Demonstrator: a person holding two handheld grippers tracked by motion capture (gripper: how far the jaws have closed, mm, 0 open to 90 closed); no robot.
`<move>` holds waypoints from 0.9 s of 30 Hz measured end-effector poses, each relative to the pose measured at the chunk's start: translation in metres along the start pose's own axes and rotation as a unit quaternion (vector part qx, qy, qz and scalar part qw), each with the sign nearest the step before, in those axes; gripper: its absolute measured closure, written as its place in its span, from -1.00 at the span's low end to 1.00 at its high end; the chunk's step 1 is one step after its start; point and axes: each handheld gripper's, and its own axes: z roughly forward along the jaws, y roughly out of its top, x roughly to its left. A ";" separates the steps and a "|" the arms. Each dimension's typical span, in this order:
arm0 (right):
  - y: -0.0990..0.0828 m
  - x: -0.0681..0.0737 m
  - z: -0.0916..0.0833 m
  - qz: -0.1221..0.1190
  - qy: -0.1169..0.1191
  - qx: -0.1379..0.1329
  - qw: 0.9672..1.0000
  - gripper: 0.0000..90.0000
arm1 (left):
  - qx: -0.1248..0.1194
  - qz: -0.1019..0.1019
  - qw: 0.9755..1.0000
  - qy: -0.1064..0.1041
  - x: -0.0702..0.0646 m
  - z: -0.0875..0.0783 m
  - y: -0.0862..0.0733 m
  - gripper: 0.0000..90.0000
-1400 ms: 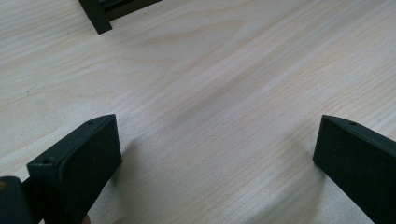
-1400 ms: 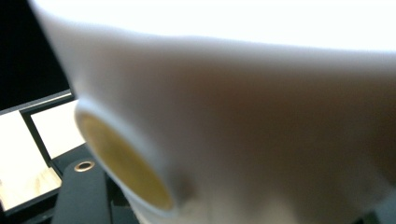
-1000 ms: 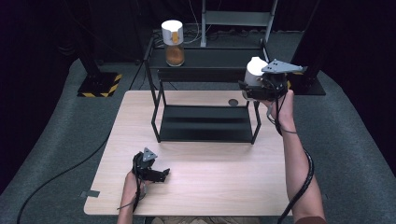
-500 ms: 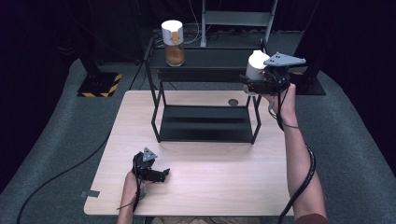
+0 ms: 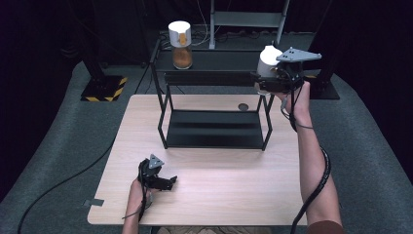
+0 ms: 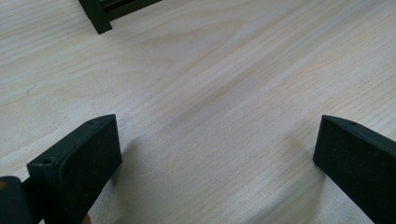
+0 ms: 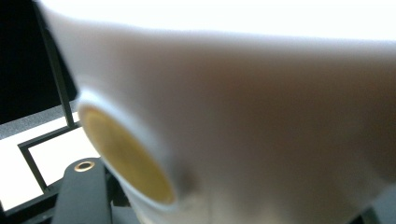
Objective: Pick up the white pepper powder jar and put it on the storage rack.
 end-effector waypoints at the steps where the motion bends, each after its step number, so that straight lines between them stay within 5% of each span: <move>1: 0.001 0.000 0.000 0.000 0.000 0.000 1.000 -0.33 | 0.000 0.000 1.000 0.000 0.000 0.000 0.000 -0.99; 27: 0.024 -0.010 0.005 0.007 -0.002 -0.002 1.000 -0.33 | 0.000 0.000 1.000 0.000 0.000 0.000 0.000 -0.99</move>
